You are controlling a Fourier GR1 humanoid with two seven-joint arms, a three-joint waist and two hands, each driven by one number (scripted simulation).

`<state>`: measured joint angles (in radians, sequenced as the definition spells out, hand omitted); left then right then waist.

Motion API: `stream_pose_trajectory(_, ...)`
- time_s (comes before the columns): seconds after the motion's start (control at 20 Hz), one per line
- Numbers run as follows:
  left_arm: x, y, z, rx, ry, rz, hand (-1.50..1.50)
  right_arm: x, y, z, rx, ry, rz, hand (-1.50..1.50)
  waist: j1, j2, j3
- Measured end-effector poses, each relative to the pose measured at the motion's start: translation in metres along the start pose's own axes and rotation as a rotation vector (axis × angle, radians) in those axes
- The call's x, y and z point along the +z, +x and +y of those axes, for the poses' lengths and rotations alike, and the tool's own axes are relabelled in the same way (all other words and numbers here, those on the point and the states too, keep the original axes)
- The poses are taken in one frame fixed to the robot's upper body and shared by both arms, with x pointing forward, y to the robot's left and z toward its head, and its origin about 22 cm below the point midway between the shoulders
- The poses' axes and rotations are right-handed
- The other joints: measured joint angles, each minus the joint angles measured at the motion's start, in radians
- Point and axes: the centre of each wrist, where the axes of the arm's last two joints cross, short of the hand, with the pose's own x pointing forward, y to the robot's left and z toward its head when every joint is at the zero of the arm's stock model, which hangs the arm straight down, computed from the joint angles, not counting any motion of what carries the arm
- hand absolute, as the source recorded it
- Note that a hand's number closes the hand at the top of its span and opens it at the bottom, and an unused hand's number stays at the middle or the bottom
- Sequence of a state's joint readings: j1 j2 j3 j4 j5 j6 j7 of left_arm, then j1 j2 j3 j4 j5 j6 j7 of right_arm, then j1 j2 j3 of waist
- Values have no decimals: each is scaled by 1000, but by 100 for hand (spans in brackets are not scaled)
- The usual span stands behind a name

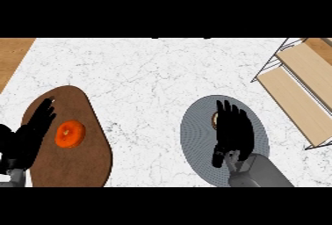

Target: Pick the eggplant from the placemat and place it in the tiered shelf

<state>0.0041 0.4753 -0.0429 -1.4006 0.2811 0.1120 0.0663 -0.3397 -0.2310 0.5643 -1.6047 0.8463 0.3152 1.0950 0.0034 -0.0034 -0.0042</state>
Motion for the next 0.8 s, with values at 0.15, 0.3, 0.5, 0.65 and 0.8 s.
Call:
stream_pose_trajectory(0.15, 1, 1, 2, 2, -4, -1, 0, -6, 0, 0, 61, 45, 7, -150, 2, 0, 1)
stream_pose_trajectory(0.3, 4, -4, 3, 2, -4, 2, 0, -10, -4, -5, 94, 76, 13, -150, -1, 0, 1)
stream_pose_trajectory(0.5, 1, -5, 5, 0, 3, 1, 0, -16, -7, -9, 136, 104, 24, -150, -5, 1, 2)
stream_pose_trajectory(0.65, -2, -5, 6, 2, 3, 1, 0, -20, -9, -12, 157, 121, 34, -150, -6, 1, 2)
stream_pose_trajectory(0.8, 1, -7, 2, 4, -1, 0, 0, -24, -19, -11, 186, 134, 64, -150, -6, 1, 3)
